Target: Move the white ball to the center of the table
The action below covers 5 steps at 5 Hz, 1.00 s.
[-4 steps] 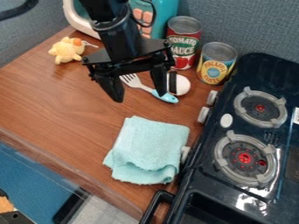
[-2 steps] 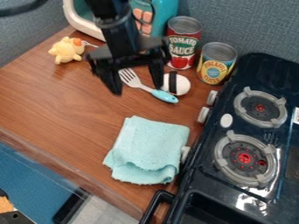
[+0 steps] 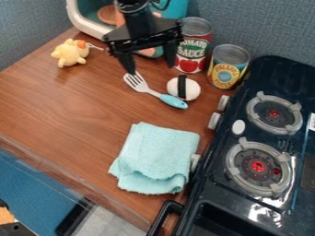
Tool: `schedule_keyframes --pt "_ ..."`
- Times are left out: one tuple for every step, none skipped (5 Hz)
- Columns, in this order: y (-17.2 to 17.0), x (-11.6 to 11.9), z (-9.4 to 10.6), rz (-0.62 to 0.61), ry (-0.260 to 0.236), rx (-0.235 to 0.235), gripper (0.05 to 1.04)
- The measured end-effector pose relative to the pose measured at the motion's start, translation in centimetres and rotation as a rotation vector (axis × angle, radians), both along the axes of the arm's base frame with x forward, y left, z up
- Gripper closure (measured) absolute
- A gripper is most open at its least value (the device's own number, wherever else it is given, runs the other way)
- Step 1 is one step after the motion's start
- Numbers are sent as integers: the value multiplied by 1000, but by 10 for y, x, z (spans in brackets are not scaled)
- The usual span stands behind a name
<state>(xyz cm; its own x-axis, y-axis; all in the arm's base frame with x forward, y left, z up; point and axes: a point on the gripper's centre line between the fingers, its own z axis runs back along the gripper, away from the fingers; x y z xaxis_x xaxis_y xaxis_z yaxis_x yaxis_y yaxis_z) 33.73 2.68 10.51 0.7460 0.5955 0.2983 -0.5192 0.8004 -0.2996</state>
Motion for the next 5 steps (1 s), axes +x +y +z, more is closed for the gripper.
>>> schedule_keyframes --pt "-2 30 -12 -45 37 -11 83" --pt "-1 50 -25 -89 71 -17 83" --pt "-4 64 -38 -121 99 -23 83" --pt "-16 75 -56 -184 144 -27 83" --pt "-24 78 -68 -225 170 -26 83"
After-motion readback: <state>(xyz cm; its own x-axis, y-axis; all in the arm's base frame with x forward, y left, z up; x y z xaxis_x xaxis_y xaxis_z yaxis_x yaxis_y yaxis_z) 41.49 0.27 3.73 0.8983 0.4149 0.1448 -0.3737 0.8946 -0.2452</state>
